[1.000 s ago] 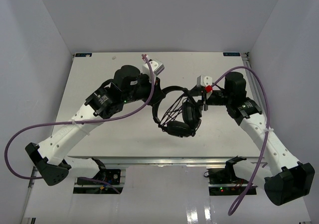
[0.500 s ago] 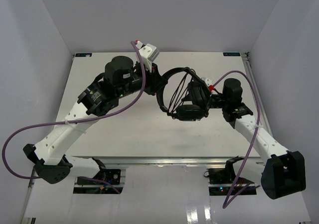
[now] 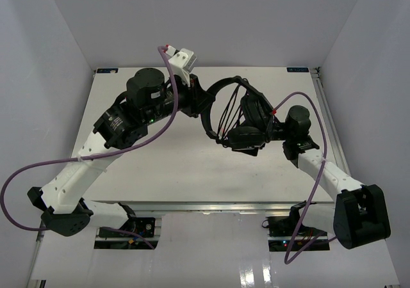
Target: Wrap the headphones
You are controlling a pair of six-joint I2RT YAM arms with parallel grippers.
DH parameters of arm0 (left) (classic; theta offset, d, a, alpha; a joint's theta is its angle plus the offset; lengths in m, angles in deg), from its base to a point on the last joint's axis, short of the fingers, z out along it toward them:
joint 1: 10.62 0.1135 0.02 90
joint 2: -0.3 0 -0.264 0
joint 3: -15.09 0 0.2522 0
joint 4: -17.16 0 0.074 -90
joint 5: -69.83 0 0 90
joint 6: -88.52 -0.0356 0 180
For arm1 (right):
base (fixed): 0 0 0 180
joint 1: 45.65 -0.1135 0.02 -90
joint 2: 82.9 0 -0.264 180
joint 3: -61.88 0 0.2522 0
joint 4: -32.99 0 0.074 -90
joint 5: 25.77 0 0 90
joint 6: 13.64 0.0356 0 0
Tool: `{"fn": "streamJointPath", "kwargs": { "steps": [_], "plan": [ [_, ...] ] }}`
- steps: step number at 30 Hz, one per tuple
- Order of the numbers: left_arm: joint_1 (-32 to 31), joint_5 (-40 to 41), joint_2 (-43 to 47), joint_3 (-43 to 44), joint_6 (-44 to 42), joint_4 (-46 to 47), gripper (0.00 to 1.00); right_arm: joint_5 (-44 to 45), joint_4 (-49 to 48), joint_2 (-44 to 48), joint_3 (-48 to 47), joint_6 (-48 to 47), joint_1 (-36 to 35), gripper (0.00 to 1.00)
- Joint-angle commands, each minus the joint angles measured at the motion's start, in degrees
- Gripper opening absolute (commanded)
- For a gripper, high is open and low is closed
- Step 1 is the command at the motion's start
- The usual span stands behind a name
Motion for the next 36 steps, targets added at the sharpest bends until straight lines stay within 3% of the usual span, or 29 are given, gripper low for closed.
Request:
{"fn": "streamJointPath", "kwargs": {
  "steps": [1,5,10,16,22,25,29,31,32,36],
  "plan": [
    [-0.3,0.4,0.4,3.2,2.6,4.1,0.00,-1.2,-11.1,-0.6,0.0,7.8,0.1,0.75],
    [-0.4,0.8,0.1,3.5,3.1,4.5,0.00,-2.0,-16.5,-0.7,1.4,12.1,0.1,0.74],
    [-0.4,5.1,0.3,4.2,4.0,5.1,0.00,-2.5,-13.4,1.4,2.7,9.9,0.1,0.53],
    [-0.3,11.4,2.8,1.2,6.7,9.0,0.00,-0.3,-8.3,4.3,3.6,5.9,-0.1,0.50],
    [-0.3,14.8,3.7,-2.1,9.8,11.9,0.00,-1.2,-1.6,3.2,-0.5,2.2,-1.1,0.15],
    [-0.3,15.6,3.1,-2.4,10.7,12.5,0.00,-0.9,3.8,3.0,-3.9,-1.3,-1.8,0.08],
    [-0.4,22.1,2.7,-4.2,15.1,13.9,0.00,4.6,23.5,3.8,-11.3,-17.2,-4.3,0.08],
    [-0.3,26.7,2.3,-5.3,17.6,14.1,0.00,10.6,44.6,3.6,-16.8,-33.9,-8.0,0.08],
    [-0.3,29.4,2.1,-5.8,18.3,14.1,0.00,13.3,50.9,3.4,-19.3,-37.0,-9.0,0.08],
    [-0.3,39.8,0.5,-7.2,22.2,14.4,0.00,23.9,64.6,4.8,-26.2,-49.8,-11.4,0.08]
  ]
}}
